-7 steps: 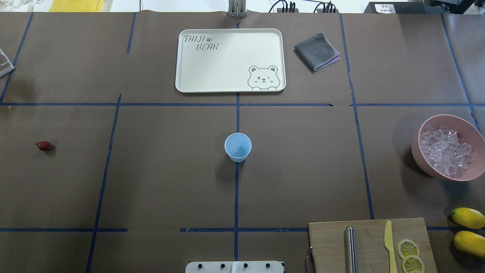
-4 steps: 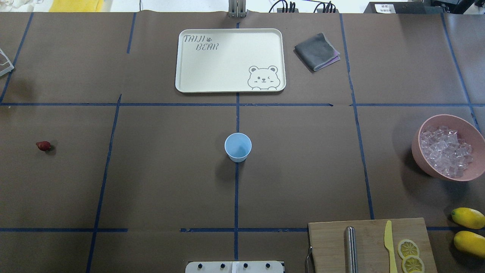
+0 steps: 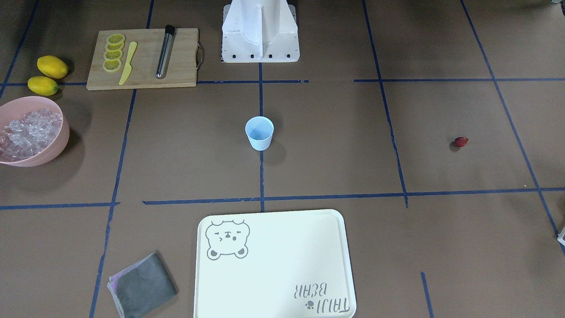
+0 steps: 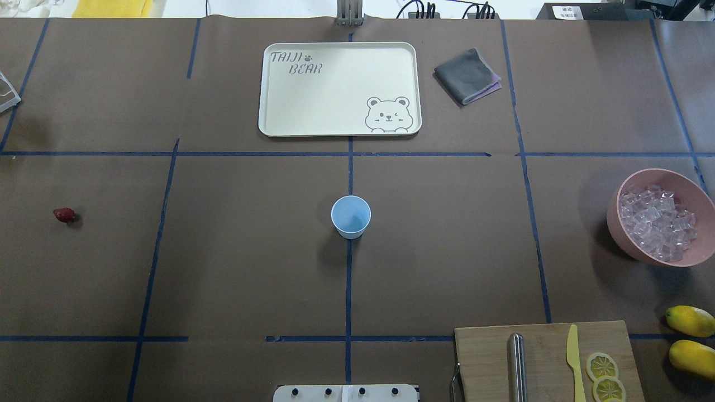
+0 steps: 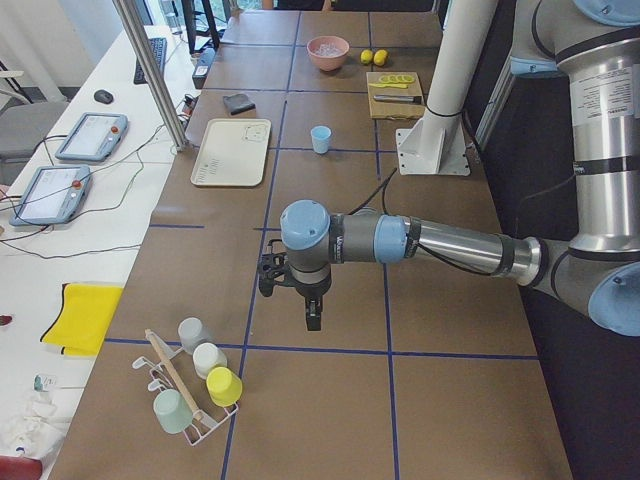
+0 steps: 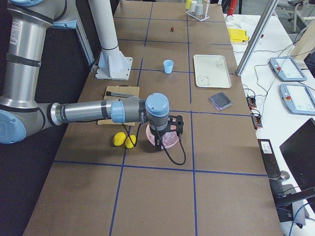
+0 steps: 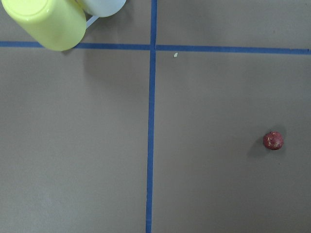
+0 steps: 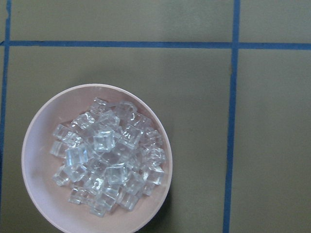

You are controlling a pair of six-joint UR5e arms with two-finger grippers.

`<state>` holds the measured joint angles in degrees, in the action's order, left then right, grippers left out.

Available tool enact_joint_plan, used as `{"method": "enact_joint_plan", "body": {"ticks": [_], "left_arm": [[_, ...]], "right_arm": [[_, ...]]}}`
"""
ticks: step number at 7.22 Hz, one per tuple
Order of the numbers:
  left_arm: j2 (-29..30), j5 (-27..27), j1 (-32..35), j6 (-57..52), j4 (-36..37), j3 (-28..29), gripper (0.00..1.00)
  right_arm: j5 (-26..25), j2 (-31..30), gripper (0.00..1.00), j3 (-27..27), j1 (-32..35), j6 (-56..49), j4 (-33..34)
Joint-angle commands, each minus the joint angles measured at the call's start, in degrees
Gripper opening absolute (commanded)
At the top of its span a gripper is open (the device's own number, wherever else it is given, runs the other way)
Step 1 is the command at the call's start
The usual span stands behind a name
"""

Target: Put ice and strawberries in cup

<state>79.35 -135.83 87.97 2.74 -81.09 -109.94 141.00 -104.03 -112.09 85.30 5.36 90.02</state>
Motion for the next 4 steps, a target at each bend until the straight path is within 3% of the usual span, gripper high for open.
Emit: {"method": "enact_joint_plan", "body": {"ticks": [1, 3, 4], "left_arm": [[-0.3, 0.0, -0.8, 0.2, -4.8, 0.5, 1.0], [-0.3, 0.0, -1.3, 0.4, -5.0, 0.4, 1.0], [-0.3, 0.2, -1.4, 0.4, -5.0, 0.5, 1.0]], "right_arm": [[-4.3, 0.0, 1.0, -0.1, -7.8, 2.9, -8.5], [-10.2, -0.1, 0.99, -0.1, -16.2, 11.7, -11.3], [-10.3, -0.3, 0.98, -0.1, -17.5, 11.7, -11.2]]}}
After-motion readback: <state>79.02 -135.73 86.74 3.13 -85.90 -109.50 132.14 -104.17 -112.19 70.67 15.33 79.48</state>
